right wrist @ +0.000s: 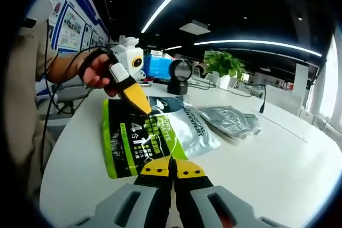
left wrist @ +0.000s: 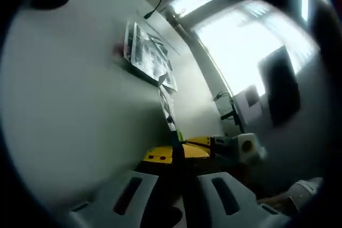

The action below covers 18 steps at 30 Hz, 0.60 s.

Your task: Clip sheet goods on table flip sheet goods clip sheet goods scan sheet goods put sheet goods back to table

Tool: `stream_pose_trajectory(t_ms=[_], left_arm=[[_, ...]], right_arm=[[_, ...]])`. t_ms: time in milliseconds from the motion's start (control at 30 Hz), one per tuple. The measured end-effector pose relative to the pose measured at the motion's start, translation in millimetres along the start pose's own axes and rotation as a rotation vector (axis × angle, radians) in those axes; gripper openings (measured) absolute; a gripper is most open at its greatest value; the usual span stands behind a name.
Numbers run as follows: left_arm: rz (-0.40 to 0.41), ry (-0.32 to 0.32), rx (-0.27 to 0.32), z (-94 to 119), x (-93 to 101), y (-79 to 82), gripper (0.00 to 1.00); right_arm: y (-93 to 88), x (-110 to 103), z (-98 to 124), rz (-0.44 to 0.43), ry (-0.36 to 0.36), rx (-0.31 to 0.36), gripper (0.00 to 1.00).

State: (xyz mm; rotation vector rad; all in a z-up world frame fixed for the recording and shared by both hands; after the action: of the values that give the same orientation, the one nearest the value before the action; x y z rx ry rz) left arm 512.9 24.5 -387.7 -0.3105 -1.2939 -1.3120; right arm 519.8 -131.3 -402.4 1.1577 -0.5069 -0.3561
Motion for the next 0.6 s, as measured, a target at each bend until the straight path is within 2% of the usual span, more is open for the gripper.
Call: stream_pose_trajectory(t_ms=[200, 600], left_arm=[[-0.011, -0.004, 0.005, -1.1, 1.4, 1.4, 0.0], [0.004, -0.002, 0.016, -3.3, 0.2, 2.5, 0.0]], right_arm=[[2.0, -3.7, 0.0, -0.006, 0.008, -0.01, 0.0], [4.1, -2.2, 0.1, -0.002, -0.028, -0.054, 0.0]])
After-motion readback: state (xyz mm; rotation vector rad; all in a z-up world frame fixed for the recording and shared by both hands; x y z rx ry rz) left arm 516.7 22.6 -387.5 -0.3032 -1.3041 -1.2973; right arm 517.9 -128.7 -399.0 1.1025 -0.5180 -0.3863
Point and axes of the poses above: the point that each gripper's makers call its tool centre point, and the gripper's own axes: z roughly backward along the fingers, x roughly to its right, y roughly out of its top, the point moved 5 cm from there along z, roughly backward along the fingers, and after that the axes turned 3 degrees about -y, right-handed, at the moved point
